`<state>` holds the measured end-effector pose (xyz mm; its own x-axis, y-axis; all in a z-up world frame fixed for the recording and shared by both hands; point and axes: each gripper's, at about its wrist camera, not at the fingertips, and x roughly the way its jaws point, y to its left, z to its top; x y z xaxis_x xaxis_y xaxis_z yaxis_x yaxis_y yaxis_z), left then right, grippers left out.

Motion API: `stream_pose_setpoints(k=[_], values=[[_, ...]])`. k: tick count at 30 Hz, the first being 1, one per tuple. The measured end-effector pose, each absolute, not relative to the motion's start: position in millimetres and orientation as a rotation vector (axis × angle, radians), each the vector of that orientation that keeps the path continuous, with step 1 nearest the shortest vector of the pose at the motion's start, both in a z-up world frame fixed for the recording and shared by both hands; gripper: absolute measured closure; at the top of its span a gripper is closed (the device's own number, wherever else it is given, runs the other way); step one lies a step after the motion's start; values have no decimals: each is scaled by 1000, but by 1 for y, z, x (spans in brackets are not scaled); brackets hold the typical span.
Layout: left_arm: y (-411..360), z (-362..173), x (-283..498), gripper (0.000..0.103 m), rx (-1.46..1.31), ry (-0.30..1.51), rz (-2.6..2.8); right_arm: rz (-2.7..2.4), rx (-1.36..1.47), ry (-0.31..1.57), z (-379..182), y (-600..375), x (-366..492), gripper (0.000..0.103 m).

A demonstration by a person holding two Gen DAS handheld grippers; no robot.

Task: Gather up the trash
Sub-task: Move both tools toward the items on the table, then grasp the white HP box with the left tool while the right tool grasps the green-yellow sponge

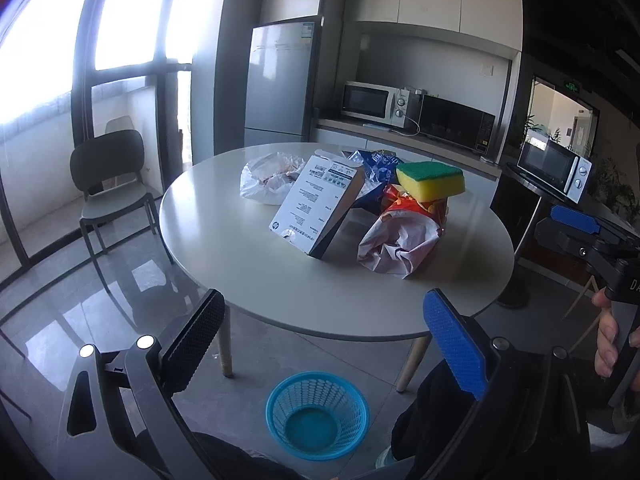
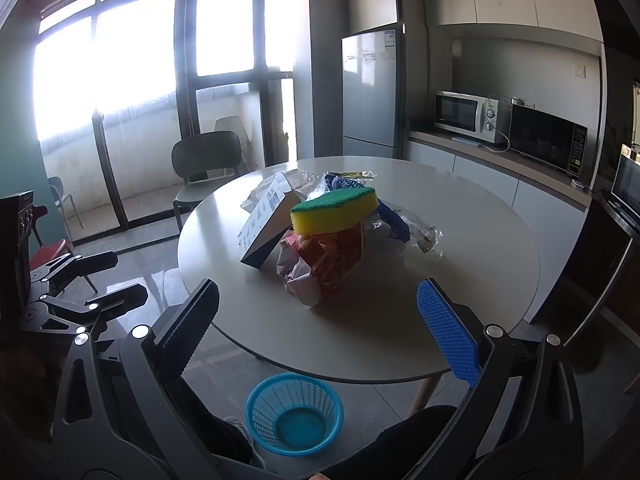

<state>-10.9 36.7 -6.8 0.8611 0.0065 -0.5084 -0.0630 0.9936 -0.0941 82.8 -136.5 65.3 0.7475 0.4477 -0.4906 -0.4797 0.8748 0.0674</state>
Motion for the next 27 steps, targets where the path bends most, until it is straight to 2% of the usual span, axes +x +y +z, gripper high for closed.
stream_pose_setpoints(k=[12,27], values=[[46,-7,2,6,-90,538,34,487,-62,493,72,-121,95,8],[73,-18,65,6,-61,555,-30,422,-105,564,63,-78,152,8]])
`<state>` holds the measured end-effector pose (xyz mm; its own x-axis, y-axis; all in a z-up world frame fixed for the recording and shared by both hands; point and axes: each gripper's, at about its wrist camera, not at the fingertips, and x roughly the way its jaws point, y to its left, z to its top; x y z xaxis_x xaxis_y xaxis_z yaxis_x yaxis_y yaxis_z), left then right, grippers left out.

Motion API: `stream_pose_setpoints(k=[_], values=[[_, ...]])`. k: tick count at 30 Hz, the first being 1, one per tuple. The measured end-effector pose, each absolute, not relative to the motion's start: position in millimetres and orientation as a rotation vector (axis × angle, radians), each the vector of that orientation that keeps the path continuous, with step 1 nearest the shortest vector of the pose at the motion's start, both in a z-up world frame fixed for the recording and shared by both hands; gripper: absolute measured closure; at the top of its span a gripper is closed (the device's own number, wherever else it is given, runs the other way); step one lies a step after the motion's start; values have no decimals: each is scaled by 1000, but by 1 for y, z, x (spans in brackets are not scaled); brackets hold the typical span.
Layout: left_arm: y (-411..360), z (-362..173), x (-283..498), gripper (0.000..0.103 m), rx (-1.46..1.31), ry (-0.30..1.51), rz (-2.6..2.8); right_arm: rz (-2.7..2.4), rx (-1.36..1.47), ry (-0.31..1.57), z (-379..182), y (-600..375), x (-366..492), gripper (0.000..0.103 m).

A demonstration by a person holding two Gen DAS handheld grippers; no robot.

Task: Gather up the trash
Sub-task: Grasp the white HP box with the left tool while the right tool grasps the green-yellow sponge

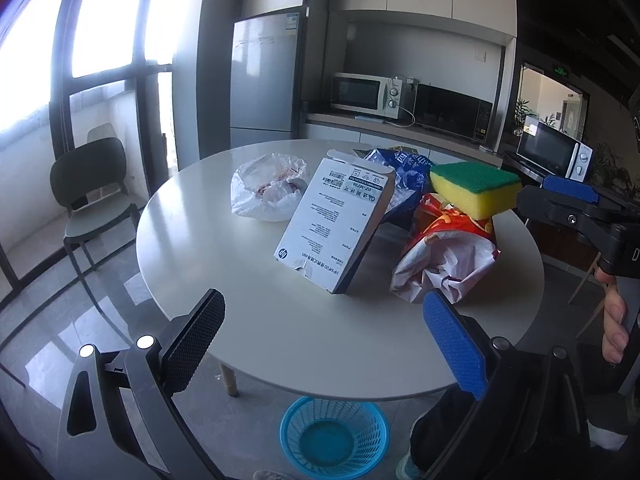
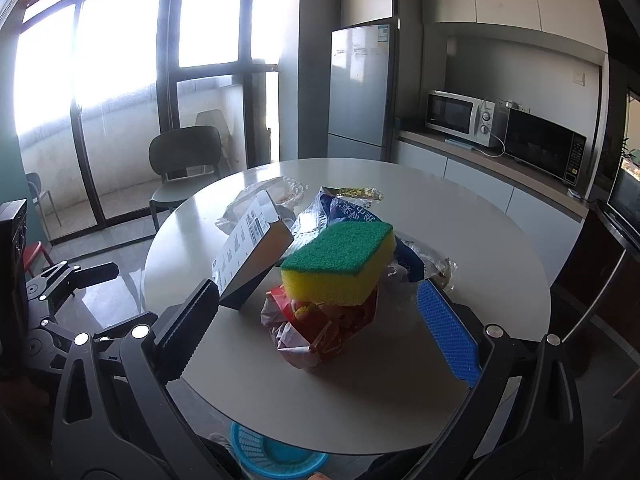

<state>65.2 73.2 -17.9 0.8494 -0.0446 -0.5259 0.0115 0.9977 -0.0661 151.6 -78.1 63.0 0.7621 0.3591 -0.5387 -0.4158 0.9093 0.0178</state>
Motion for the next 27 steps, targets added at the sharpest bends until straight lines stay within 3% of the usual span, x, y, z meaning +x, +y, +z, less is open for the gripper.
stream_pose_setpoints(k=[19,27], values=[[78,-34,175,6,82,633,-278,359,-132,597,55,-72,197,9],[82,-41,204,6,64,674,-383,362,-125,631,51,-80,207,27]])
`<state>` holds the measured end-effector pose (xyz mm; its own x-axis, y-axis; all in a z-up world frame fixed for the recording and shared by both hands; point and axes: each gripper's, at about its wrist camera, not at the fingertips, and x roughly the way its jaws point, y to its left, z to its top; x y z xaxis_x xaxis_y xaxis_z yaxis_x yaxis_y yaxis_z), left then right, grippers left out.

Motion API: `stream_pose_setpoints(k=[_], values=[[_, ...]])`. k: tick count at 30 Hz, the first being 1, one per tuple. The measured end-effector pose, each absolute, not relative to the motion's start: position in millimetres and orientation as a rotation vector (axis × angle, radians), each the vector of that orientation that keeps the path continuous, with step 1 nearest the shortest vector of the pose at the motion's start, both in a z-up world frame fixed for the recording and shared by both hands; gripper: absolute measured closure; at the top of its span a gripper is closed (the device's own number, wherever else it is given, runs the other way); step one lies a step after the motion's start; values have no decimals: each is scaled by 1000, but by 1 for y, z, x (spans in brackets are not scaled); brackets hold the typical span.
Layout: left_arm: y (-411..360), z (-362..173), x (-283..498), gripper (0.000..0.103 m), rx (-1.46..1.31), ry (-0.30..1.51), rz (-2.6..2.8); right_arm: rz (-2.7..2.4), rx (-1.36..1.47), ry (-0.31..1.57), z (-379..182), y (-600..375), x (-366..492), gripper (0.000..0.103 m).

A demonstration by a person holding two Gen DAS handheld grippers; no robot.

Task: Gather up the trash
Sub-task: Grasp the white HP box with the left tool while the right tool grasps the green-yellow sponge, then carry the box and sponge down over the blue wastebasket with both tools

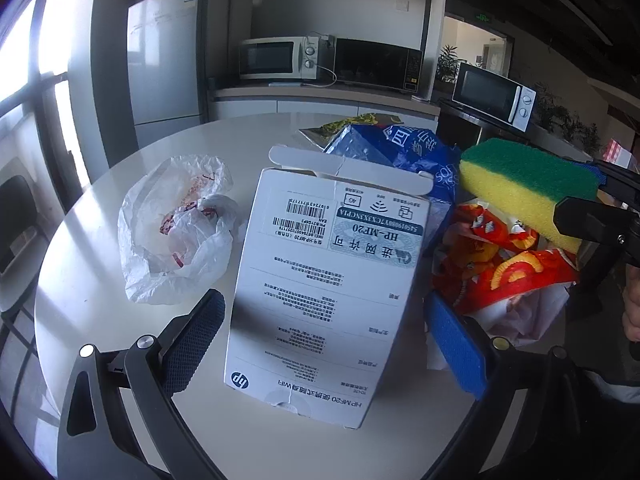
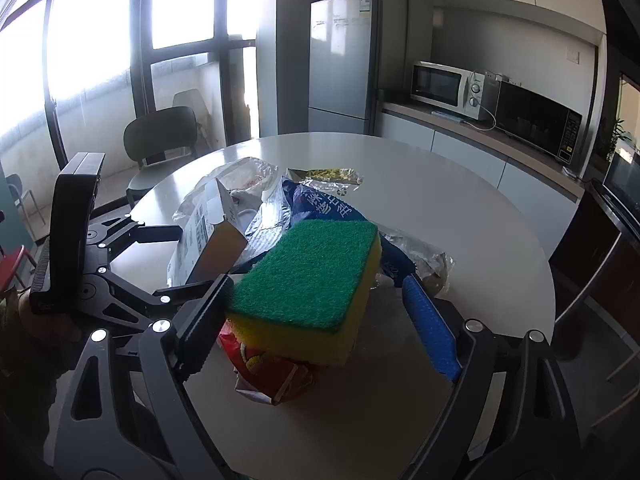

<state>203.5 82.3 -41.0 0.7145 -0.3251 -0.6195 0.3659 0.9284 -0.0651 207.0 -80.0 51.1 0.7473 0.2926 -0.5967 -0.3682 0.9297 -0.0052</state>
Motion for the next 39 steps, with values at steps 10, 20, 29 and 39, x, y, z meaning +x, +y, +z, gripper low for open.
stream_pose_setpoints(k=[10,20,29,39], values=[[80,-43,200,22,51,686,-355,373,-111,584,55,-96,203,52],[84,-24,165,24,-46,643,-236,403,-52,521,63,-120,189,54],[70,-9,114,24,-130,612,-175,478,-39,523,65,-156,147,54],[54,-14,57,24,-166,657,-108,558,-24,581,56,-189,98,54]])
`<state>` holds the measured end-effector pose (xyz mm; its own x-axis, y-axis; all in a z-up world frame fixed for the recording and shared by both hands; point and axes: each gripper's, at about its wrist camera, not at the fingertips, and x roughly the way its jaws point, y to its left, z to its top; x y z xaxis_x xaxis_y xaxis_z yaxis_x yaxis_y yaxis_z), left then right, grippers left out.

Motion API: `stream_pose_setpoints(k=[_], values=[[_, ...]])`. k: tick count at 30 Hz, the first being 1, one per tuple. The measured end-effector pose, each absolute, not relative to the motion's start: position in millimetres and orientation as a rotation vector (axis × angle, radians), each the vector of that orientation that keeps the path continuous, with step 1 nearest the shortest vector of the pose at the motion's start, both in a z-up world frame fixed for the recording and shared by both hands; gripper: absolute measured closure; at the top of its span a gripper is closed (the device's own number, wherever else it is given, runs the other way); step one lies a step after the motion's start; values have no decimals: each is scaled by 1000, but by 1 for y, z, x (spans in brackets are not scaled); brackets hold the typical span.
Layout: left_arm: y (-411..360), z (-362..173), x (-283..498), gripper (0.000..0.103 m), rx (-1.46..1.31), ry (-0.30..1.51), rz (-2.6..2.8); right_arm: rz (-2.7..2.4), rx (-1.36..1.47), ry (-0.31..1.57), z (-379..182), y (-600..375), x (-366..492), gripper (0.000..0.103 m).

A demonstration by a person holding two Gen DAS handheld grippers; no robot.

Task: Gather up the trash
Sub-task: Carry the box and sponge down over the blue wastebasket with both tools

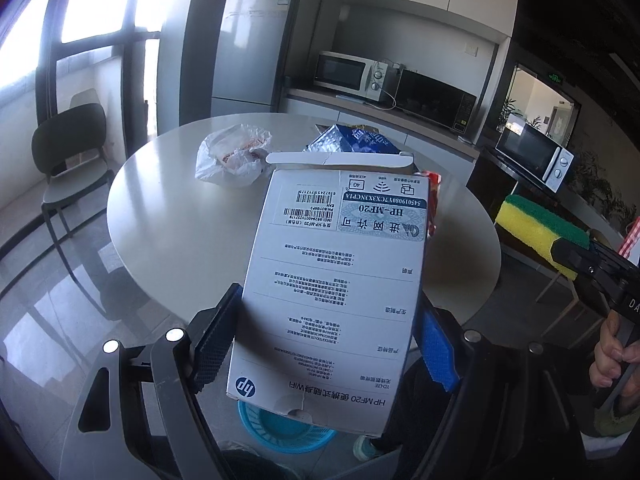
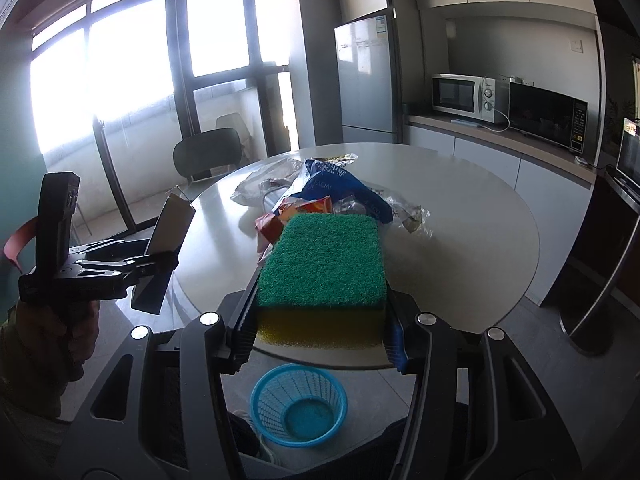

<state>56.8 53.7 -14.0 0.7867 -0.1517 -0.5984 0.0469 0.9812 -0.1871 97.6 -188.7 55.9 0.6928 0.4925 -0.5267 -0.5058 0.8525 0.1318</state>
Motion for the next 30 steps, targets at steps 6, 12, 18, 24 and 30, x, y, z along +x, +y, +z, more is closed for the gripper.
stream_pose_setpoints(k=[6,12,18,24,30], values=[[46,-31,31,24,-151,720,-119,603,-25,660,33,-194,72,54],[43,-61,10,24,-154,792,-119,655,-52,740,7,-186,51,55],[47,-110,8,24,-180,894,-114,688,-91,825,-28,-173,47,55],[53,-158,18,24,-221,975,-98,703,-93,910,-74,-161,62,55],[54,-198,41,24,-225,1046,-59,698,-82,977,-114,-146,82,55]])
